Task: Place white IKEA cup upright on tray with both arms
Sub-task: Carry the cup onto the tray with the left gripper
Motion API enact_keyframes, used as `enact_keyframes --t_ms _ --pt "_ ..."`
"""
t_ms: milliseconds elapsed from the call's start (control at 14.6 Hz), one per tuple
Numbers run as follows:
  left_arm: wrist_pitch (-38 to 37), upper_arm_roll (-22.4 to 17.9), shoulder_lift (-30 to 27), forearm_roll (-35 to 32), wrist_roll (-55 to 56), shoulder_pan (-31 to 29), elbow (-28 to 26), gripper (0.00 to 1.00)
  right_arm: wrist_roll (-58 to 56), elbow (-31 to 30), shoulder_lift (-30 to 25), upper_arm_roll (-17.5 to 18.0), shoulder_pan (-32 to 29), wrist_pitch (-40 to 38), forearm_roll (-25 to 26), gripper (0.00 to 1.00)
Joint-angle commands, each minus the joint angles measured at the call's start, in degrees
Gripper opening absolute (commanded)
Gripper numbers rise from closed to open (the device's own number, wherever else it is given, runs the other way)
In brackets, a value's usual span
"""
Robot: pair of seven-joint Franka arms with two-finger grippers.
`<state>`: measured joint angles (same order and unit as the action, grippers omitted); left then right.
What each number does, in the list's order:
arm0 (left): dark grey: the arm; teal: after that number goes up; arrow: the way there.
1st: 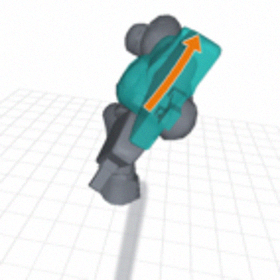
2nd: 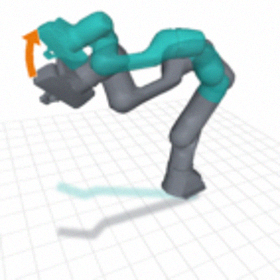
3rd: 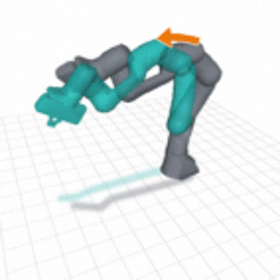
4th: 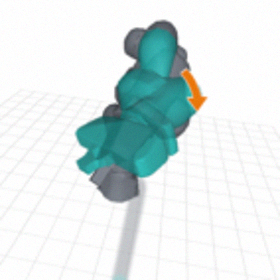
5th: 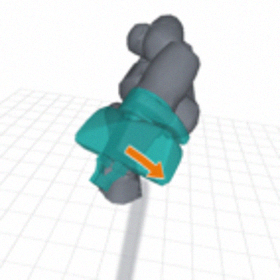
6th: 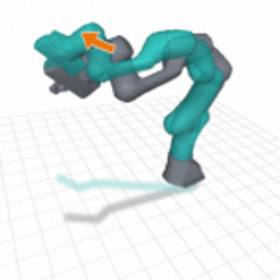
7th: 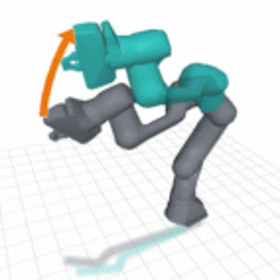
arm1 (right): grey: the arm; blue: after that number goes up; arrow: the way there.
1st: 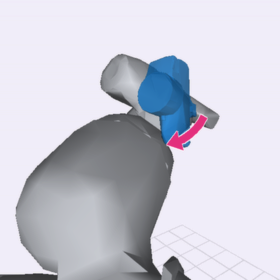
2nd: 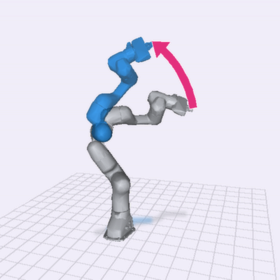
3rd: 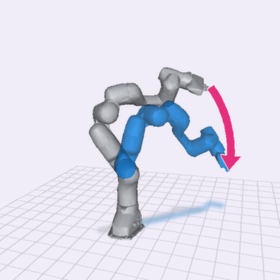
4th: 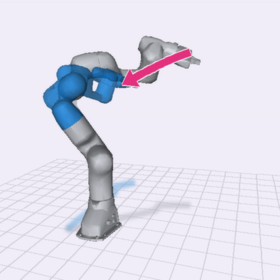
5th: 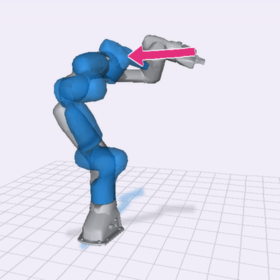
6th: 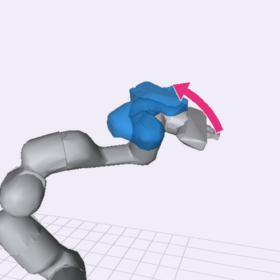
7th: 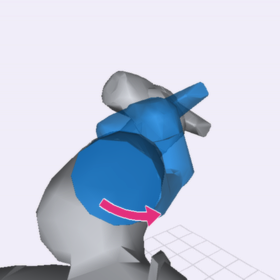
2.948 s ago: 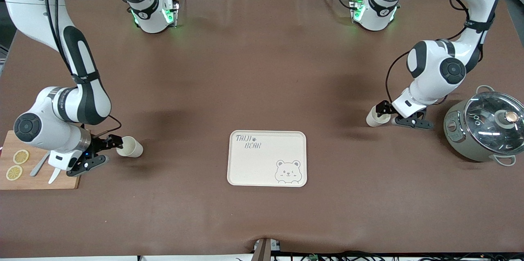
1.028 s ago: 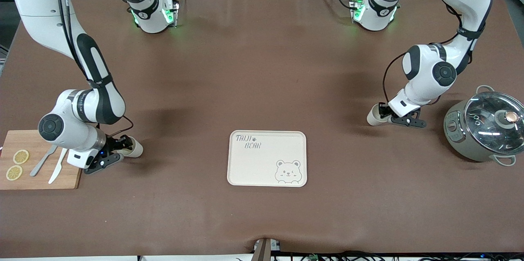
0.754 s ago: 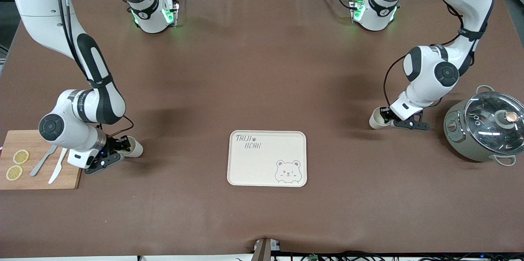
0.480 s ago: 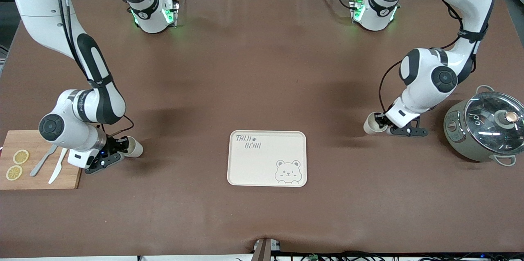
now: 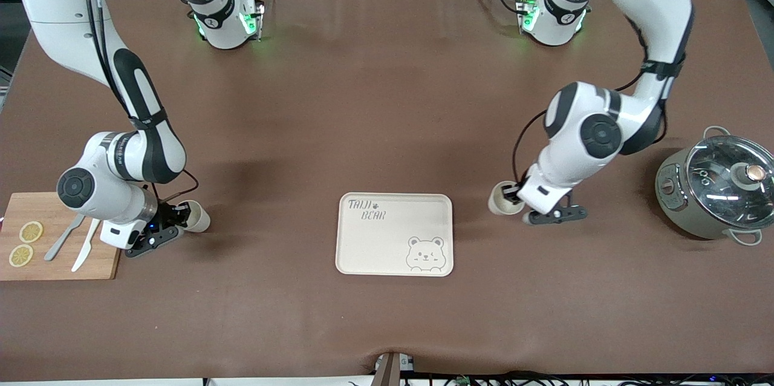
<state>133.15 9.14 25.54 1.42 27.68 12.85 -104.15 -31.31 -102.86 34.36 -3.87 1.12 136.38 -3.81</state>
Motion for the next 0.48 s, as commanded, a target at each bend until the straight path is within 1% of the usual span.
enact_keyframes --t_ms 0,206,411 --pt "-1.4 -0.3 6.2 -0.4 4.8 3.8 7.6 0.0 -0.6 -0.5 -0.3 0.0 -0.1 -0.1 -2.2 0.0" --pt "-1.3 -0.3 10.3 -0.5 8.8 6.7 12.0 0.0 1.2 0.6 -1.0 0.1 0.3 -3.7 -4.2 0.0" --pt "-1.3 -0.6 13.7 -0.5 14.2 10.5 16.6 0.0 5.2 2.5 -1.8 0.6 0.3 -8.6 -4.4 0.0"
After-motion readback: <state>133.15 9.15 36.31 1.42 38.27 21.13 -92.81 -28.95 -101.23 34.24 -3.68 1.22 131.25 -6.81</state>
